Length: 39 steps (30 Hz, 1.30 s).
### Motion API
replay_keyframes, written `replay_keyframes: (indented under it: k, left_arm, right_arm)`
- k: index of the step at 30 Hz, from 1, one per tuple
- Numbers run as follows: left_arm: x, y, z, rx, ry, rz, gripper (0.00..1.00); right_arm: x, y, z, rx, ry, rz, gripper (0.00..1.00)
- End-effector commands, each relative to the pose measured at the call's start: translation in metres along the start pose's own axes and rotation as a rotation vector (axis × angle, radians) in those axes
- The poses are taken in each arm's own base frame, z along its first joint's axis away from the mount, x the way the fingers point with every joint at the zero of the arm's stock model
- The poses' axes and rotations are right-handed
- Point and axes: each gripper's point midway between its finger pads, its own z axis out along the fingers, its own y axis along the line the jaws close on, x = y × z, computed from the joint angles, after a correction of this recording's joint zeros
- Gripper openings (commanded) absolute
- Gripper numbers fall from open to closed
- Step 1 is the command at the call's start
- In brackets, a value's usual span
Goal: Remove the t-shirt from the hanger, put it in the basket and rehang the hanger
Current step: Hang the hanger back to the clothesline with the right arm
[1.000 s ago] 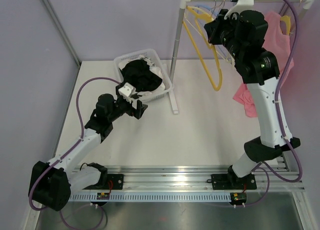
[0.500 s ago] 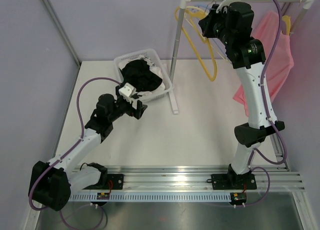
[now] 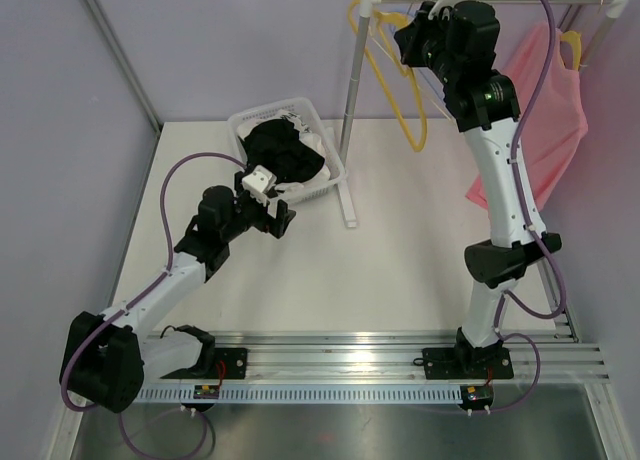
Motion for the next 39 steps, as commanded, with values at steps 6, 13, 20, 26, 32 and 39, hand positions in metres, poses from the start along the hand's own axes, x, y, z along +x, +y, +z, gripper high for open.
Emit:
replay_keyframes:
  k: [6, 13, 20, 26, 32, 39]
  left_arm:
    - [-0.032, 0.006, 0.003, -0.027, -0.079, 0.046, 0.99]
    - [-0.031, 0.006, 0.003, -0.027, -0.076, 0.048, 0.99]
    - [-0.031, 0.005, 0.003, -0.026, -0.073, 0.05, 0.99]
    - [-0.029, 0.005, 0.004, -0.027, -0.07, 0.051, 0.99]
    - [-0.029, 0.005, 0.004, -0.03, -0.065, 0.052, 0.99]
    - [-0.03, 0.006, 0.003, -0.036, -0.07, 0.057, 0.99]
  right_arm:
    - [-0.02, -0.002, 0.022, -0.025, -0.102, 0.006, 0.0]
    - [-0.01, -0.004, 0.038, -0.027, -0.094, 0.017, 0.0]
    - [0.003, -0.001, 0.044, -0.053, -0.064, 0.021, 0.0]
    - [0.015, 0.0, 0.048, -0.07, -0.046, 0.03, 0.02]
    - [0.011, 0.003, 0.041, -0.077, -0.05, 0.036, 0.18]
    - [-0.002, 0.008, 0.016, -0.099, -0.07, 0.035, 0.34]
